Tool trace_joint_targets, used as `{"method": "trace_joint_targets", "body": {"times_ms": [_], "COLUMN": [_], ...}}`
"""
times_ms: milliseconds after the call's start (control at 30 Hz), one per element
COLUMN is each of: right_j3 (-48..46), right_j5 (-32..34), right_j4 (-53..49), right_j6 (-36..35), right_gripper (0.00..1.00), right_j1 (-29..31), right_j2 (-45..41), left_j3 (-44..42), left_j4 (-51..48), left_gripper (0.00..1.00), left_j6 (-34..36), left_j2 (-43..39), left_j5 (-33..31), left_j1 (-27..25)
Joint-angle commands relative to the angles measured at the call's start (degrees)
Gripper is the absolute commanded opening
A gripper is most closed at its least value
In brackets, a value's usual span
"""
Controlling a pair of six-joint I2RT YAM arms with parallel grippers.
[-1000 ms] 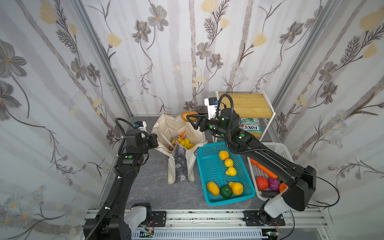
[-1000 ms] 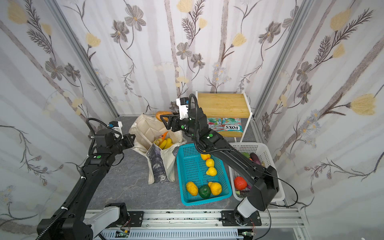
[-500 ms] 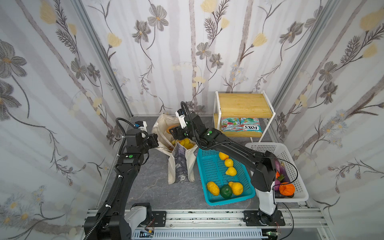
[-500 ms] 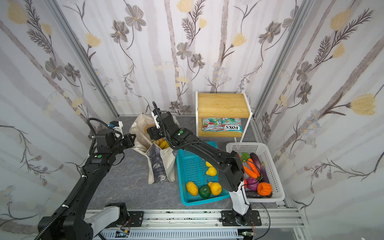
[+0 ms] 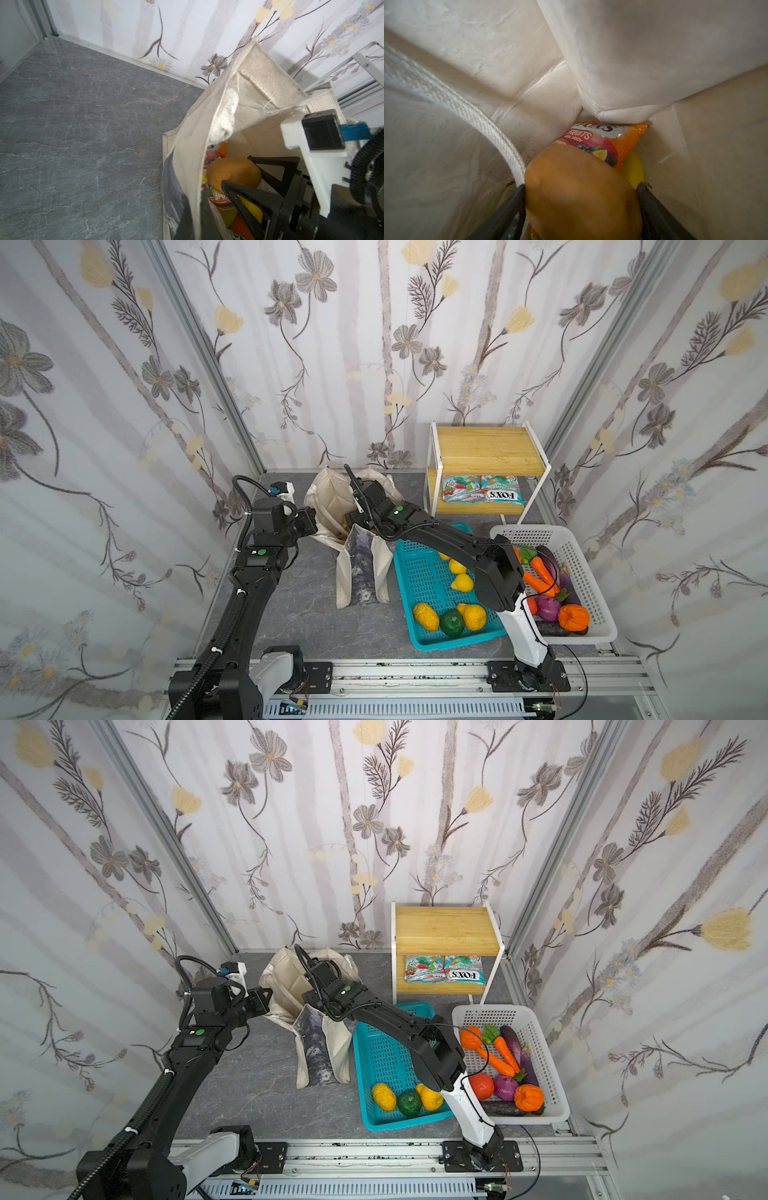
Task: Place the food into the grocery bag and tie it
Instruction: 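Lower the potato into the tote and open the right gripper, then move the right gripper back down over the white basket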
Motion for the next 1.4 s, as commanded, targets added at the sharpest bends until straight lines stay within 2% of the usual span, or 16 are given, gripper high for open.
{"method": "trace_joint_targets", "body": {"times_ms": [0, 200, 267, 300, 500, 767, 967, 1067, 1167, 1267, 1367], "right_j3": [0.55, 0.47, 0.47, 0.52, -2.74, -12.73, -29.35, -37.33, -43.44, -48.98, -55.07], "right_j5": [0.96, -0.45, -0.93, -1.07, -0.74, 9.23, 20.63, 26.37, 31.45, 27.17, 21.91], "right_j4": [-0.71, -0.37, 0.13, 0.46, 4.22, 9.56, 13.73, 10.64, 2.71, -3.42, -6.16], "right_j6": [-0.10, -0.15, -0.31, -0.40, -1.26, -3.22, -2.92, 0.52, 10.03, 16.82, 22.27], "right_gripper": [0.79, 0.85, 0.91, 0.99, 1.00, 1.00, 1.00, 1.00, 1.00, 1.00, 0.99], "right_j1": [0.11, 0.48, 0.69, 0.83, 1.93, 3.06, 3.05, 2.69, 1.14, -2.77, -9.43], "right_j2": [0.26, -2.96, -4.76, -6.00, -13.93, -27.95, -43.64, -51.77, -57.54, -62.39, -67.48], "left_j3": [-0.21, -0.21, -0.21, -0.21, -0.30, -0.37, -0.38, -0.38, -0.38, -0.38, -0.47], "left_j4": [0.66, 0.73, 0.73, 0.73, 0.73, 0.73, 0.73, 0.73, 0.73, 0.73, 0.73], "left_gripper": [0.00, 0.00, 0.00, 0.00, 0.00, 0.00, 0.00, 0.00, 0.00, 0.00, 0.00], "left_j6": [-0.57, -0.56, -0.58, -0.56, -0.56, -0.47, -0.47, -0.47, -0.39, -0.39, -0.39], "left_j2": [0.19, 0.27, 0.27, 0.27, 0.10, -0.15, -0.08, -0.08, -0.24, -0.17, -0.16], "left_j5": [0.82, 0.75, 0.71, 0.71, 0.29, 0.15, 0.24, 0.26, 0.05, -0.17, -0.13], "left_j1": [0.06, 0.03, 0.06, 0.05, -0.01, 0.02, 0.05, 0.04, 0.05, 0.06, 0.06]}}
